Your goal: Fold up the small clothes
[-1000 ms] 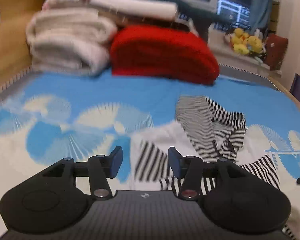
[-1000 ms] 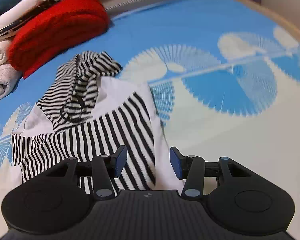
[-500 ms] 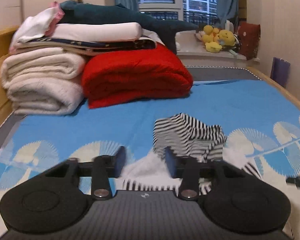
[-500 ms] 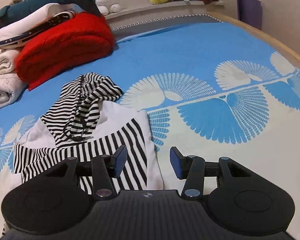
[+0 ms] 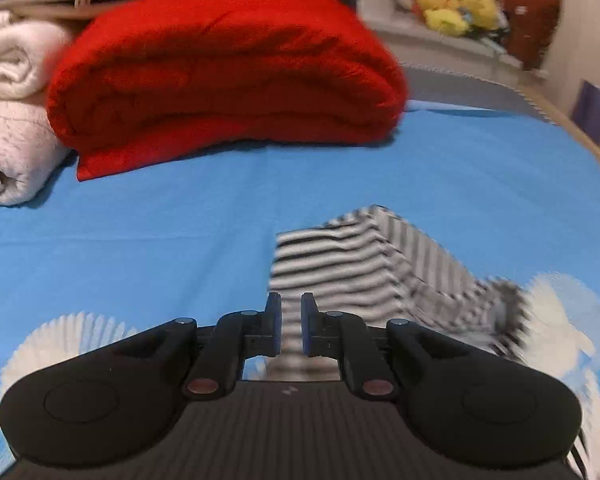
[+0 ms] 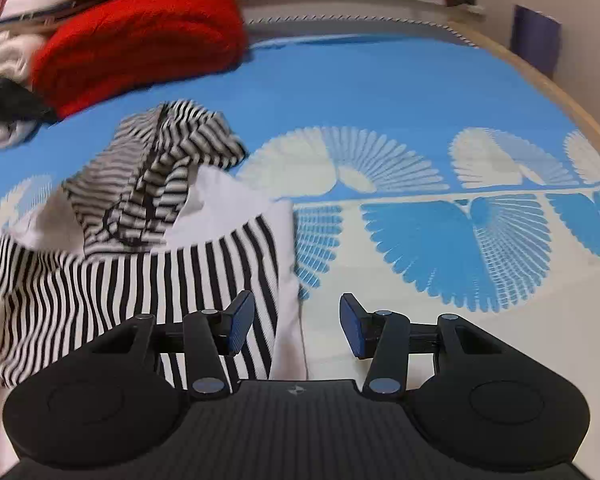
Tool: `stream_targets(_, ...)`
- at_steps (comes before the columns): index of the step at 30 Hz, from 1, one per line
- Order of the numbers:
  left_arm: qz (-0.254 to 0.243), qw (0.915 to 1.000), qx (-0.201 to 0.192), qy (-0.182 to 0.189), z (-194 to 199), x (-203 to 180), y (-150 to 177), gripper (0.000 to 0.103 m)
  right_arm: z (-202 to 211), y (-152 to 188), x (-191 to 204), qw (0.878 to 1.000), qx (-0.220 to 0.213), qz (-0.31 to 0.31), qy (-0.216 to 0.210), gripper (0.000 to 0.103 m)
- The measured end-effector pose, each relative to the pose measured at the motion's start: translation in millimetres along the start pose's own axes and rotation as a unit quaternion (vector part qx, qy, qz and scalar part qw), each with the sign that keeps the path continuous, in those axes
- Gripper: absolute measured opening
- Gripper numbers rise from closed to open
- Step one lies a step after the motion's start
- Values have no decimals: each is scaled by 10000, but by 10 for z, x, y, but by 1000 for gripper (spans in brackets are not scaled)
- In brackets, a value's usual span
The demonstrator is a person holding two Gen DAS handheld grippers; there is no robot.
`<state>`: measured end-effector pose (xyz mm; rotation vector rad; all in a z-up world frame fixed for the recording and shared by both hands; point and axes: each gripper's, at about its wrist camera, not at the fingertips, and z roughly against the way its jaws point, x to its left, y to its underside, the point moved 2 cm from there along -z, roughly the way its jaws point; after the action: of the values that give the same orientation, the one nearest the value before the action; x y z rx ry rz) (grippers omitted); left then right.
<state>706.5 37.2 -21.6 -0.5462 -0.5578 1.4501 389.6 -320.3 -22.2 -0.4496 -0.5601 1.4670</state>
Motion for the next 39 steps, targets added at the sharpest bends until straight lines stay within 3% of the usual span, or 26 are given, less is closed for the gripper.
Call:
stream_targets(4, 529, 9984, 202, -27, -650, 171, -169, 16, -132, 29, 41, 9998, 144, 151, 48, 50)
stream_targets(5, 690, 9973, 231, -40, -772, 209, -210, 23, -157, 36, 46, 9997, 169, 172, 63, 50)
stream_targets(8, 1144, 9929, 323, 17, -1088, 265, -317, 62, -234, 64, 75, 9992, 249, 304, 89, 50)
stream_targets(9, 1198, 9921, 364, 30, -1174, 253, -341, 68, -250, 75, 86, 9989, 267, 370, 115, 50)
stream_targets(11, 1066, 9931, 484, 52, -1333, 176, -354, 69, -271, 88, 91, 9986, 280, 429, 158, 50)
stream_targets(13, 813, 9957, 447, -56, -1427, 89, -330, 66, -281, 95, 76, 9988, 248, 326, 258, 50)
stream_targets(15, 715, 9961, 493, 136, -1483, 38, -306, 36, -278, 101, 68, 9991, 229, 244, 265, 49)
stream_targets(16, 623, 9963, 546, 222, -1490, 9, -303, 5, -273, 101, 73, 9992, 214, 240, 252, 49)
stream_targets(17, 466, 9975, 495, 170, -1450, -26, -309, 3, -268, 100, 76, 9991, 197, 256, 262, 49)
stream_targets(21, -161, 9990, -20, 406, -968, -156, -312, 2, -233, 71, 17, 9993, 160, 136, 304, 49)
stream_targets(24, -702, 9920, -577, 879, -241, -256, -118, 1, -164, 36, -42, 9993, 60, -14, 359, 49)
stream_targets(27, -1549, 9719, -1000, 1464, 652, -380, 403, 1, -76, 5, -87, 9993, -40, -173, 319, 49)
stream_targets(29, -2247, 9528, -1038, 1761, 1238, -439, 938, 1, 4, -22, -116, 9991, -154, -301, 270, 49)
stream_targets(31, -2838, 9321, -826, 2095, 1753, -389, 1552, 1, 94, -50, -147, 9983, -287, -452, 230, 49)
stream_targets(33, -3186, 9211, -427, 2197, 2117, -243, 2083, 2, 179, -62, -179, 9969, -434, -630, 175, 49)
stream_targets(34, -3175, 9237, -144, 2138, 2213, -147, 2289, 4, 215, -65, -195, 9961, -479, -721, 164, 49)
stream_targets(36, -2846, 9385, 361, 1920, 2341, 79, 2505, 7, 271, -72, -214, 9947, -544, -859, 133, 49)
stream_targets(39, -1673, 9770, 290, 1294, 2555, 382, 2470, 8, 342, -73, -203, 9927, -672, -1006, 19, 49)
